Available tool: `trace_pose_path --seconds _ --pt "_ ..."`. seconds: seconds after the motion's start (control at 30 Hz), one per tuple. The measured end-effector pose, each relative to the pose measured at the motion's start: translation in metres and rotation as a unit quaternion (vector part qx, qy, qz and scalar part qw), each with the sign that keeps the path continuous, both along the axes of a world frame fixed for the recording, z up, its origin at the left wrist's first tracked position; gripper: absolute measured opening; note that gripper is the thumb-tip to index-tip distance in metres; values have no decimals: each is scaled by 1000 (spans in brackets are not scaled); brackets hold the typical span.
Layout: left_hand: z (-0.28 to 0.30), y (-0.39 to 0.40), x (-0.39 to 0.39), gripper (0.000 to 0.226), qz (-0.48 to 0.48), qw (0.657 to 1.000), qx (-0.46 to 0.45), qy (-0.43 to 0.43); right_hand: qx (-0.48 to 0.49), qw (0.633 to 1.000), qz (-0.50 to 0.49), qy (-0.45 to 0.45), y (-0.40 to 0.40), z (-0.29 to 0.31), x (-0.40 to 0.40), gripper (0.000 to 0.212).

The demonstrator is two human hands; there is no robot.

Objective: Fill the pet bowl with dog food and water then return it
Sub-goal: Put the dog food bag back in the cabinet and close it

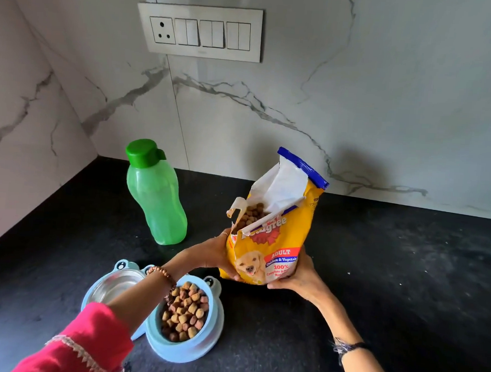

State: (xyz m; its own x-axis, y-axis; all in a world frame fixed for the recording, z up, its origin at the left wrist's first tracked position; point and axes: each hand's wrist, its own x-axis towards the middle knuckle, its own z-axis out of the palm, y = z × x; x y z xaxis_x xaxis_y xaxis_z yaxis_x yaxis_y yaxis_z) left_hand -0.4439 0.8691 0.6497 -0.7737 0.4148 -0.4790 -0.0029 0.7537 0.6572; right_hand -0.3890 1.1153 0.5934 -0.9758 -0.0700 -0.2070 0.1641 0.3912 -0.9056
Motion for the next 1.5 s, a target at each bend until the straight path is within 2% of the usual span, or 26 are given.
trace_pose_path --seconds 0.13,0.23,0.33,0.43,0.57,0.63,0.7,0.87,1.07,1.23,1.33,1.43,1.5 --pt "-7 1 1 111 42 998 38 17 15 999 -27 26 4 -32 -9 117" --pt "-15 -4 -4 105 59 995 78 27 7 998 -43 48 -2 -26 -8 115" --pt "-21 -13 -10 109 57 992 106 38 -5 996 -52 69 -7 -3 -1 110" --pt "20 -12 2 110 65 987 137 60 -23 995 -61 75 -14 39 8 105" --pt "72 -17 19 84 67 974 203 70 -39 993 -46 103 -22 97 17 104" --pt "99 -23 30 79 70 965 241 79 -41 990 -39 128 -27 127 22 89" --pt "127 -30 39 85 81 954 271 95 -51 987 -31 150 -32 161 27 77" --pt "200 -47 67 82 110 918 347 154 -89 973 -24 211 -51 233 47 85" --pt "278 -71 98 100 94 896 359 245 -93 954 -29 284 -74 309 70 77" --pt "332 -93 132 104 84 877 367 300 -83 939 -17 334 -94 362 95 84" --pt "355 -104 143 91 106 867 379 305 -80 931 -10 356 -106 389 108 73" --pt "377 -112 148 95 115 861 393 302 -74 927 -14 368 -117 414 115 65" --pt "392 -116 149 87 114 860 400 295 -76 925 -23 372 -123 432 116 61"
